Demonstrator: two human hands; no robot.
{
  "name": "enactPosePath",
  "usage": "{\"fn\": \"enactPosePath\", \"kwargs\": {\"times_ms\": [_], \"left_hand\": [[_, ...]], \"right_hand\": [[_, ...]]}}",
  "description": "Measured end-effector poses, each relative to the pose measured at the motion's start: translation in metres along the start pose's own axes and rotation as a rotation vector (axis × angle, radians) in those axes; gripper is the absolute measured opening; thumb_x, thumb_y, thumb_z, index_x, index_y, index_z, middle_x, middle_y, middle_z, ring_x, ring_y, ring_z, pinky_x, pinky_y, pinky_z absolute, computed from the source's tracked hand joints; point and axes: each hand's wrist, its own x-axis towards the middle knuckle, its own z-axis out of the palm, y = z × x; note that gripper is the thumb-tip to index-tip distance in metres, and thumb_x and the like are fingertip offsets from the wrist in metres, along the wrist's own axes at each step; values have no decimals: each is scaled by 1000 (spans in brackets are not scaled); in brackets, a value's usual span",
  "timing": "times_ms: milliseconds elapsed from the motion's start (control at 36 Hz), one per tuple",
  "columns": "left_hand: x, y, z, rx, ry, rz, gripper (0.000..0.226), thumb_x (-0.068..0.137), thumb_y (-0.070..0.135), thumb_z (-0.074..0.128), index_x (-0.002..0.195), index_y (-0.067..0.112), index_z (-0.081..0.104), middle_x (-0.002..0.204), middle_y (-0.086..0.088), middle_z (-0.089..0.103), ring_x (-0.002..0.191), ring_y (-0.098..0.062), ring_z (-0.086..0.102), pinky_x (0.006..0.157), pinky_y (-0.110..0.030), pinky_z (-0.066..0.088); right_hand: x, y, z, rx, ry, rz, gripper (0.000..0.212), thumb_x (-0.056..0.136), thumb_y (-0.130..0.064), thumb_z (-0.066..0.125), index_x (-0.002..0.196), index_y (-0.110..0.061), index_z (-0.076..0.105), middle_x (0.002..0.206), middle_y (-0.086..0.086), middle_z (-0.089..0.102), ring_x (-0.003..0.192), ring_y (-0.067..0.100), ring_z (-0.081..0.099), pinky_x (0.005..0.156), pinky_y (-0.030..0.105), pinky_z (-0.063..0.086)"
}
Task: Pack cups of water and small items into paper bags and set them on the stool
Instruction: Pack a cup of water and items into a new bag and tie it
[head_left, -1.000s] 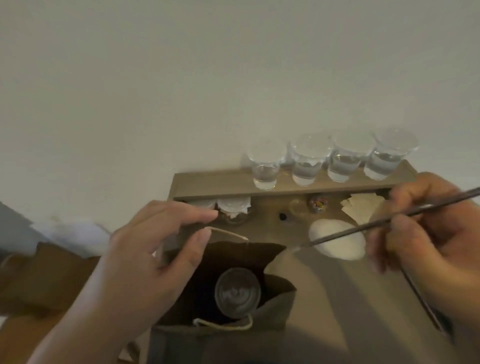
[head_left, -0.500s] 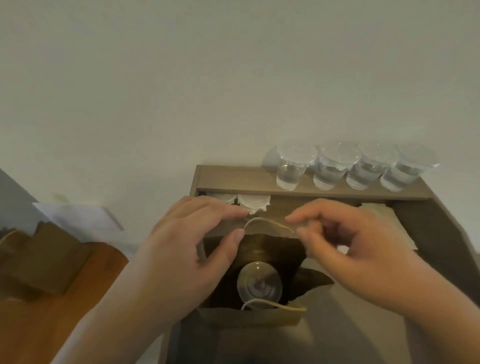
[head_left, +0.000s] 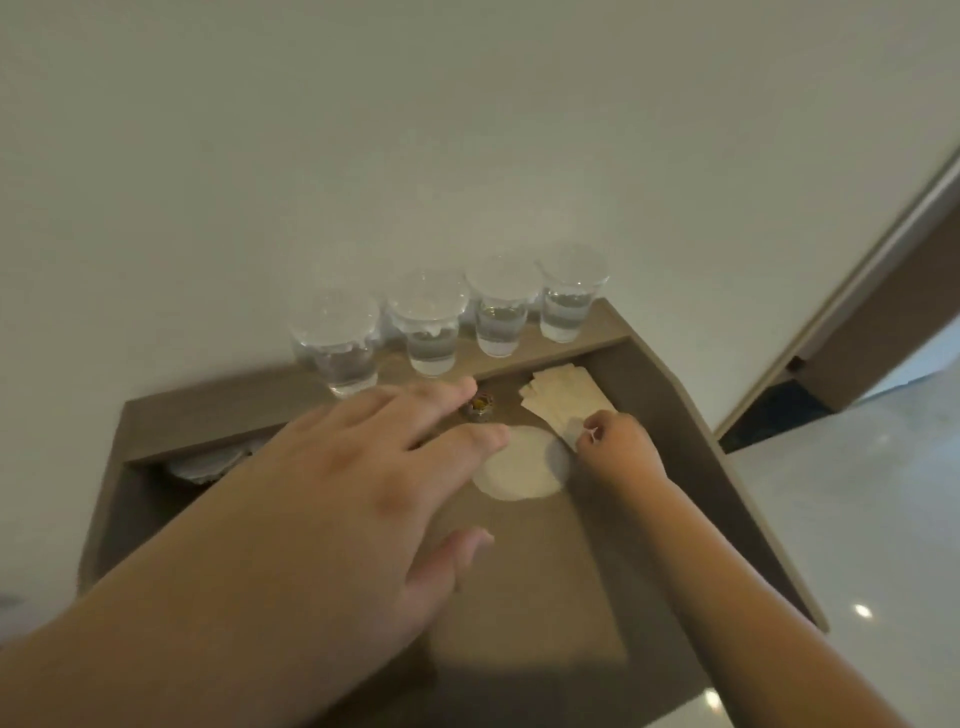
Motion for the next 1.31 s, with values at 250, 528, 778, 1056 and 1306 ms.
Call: {"fn": "enactPosePath", "kwargs": {"times_ms": [250,528,778,1056,1306], "left_hand": [[33,16,29,95,131,10,62,82,53,46,127,22,75,137,-7,68,118,-33,70,92,-59,47],[51,26,53,141,239,12,65,79,53,45,124,18,77,133,-13,69,112,-43,70,77,-69,49],[55,39,51,179,275,-10,64,77,51,45,119,17,79,129,-14,71,107,-43,72,72,-67,52],[36,30,41,179,24,-77,66,84,65,48,144,38,58,155,3,53,130,-23,63,97,-45,52],[31,24,35,149,7,-139,66,87,66,46,147,40,54,157,7,50,134,-19,60,101,-41,49]], "right_hand": [[74,13,26,-130,-107,-65,56,95,-54,65,143,-26,58,142,9,53,129,33,52,110,49,47],[98,32,45,-9,-50,-34,42,94,-47,70,132,-28,66,136,8,55,124,31,51,102,42,46],[106,38,47,95,-71,-9,48,90,-55,72,129,-27,71,132,4,60,123,29,57,105,46,53],[115,39,50,61,-77,23,50,78,-57,81,120,-33,68,126,1,57,118,29,56,95,45,59],[122,37,47,178,-100,85,28,90,-33,76,118,-29,73,124,3,63,102,26,65,77,32,59]]}}
